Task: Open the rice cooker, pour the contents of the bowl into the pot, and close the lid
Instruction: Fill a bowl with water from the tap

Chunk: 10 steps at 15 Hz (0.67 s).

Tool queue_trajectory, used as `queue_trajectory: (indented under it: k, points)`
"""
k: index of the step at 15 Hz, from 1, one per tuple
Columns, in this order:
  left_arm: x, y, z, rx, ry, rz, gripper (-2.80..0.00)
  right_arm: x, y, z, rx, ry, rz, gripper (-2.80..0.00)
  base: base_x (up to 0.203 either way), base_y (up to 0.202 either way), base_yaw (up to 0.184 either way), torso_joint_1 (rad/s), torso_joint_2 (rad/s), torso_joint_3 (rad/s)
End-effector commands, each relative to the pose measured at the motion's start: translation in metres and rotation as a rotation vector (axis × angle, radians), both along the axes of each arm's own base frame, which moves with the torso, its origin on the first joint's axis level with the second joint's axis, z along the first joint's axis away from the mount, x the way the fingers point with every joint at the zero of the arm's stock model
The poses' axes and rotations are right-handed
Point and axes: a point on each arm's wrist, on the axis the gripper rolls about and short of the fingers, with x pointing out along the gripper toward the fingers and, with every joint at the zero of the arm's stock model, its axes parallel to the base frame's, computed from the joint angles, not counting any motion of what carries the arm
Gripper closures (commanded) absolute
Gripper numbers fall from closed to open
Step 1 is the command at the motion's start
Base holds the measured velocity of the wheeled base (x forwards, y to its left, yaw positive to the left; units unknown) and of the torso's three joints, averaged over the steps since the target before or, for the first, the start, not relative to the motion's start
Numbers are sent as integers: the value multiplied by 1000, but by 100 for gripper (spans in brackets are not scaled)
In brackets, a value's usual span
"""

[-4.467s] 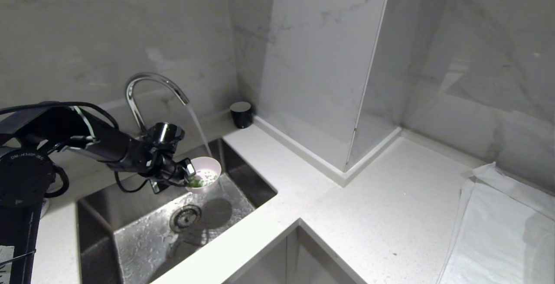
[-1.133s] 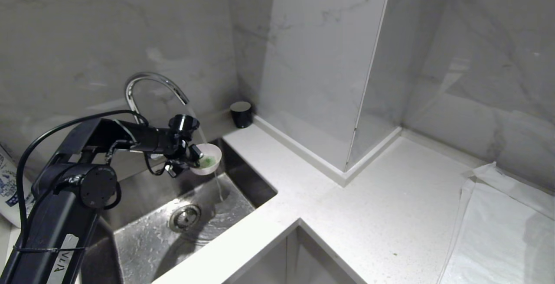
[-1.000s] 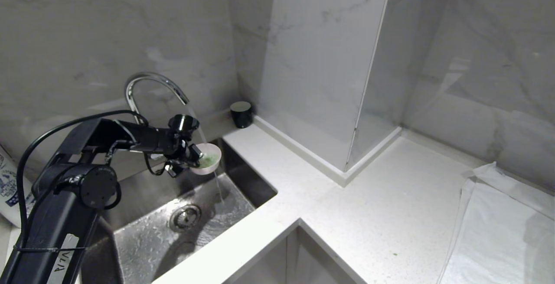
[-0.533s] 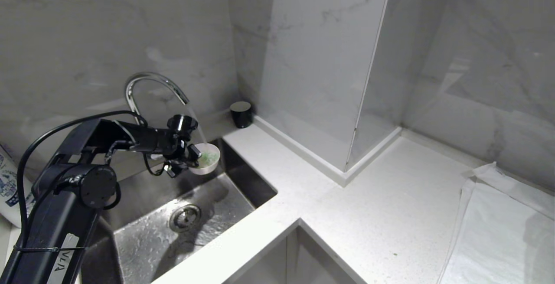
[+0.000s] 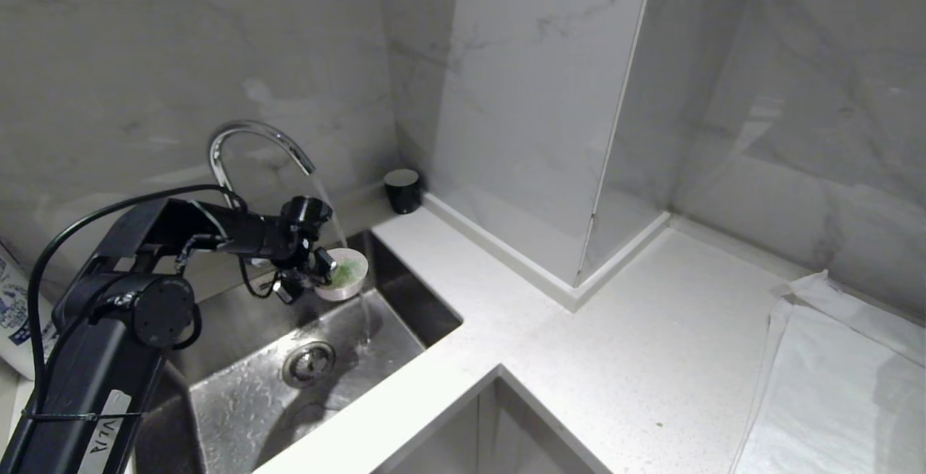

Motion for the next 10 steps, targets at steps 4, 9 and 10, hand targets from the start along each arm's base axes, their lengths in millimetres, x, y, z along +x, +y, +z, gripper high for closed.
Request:
queue_trajectory:
  k: [4, 9, 10]
  points:
    - [-19, -16, 20, -67, 38, -50, 0, 0, 0, -1, 1, 2, 1, 0, 0, 0, 0, 0, 0, 0]
    - [-35, -56, 33, -70, 39, -137, 0, 0, 0, -1, 4, 3, -1, 0, 0, 0, 0, 0, 0, 0]
    - [-38, -67, 34, -70, 39, -161, 0, 0, 0, -1, 5, 3, -1, 0, 0, 0, 0, 0, 0, 0]
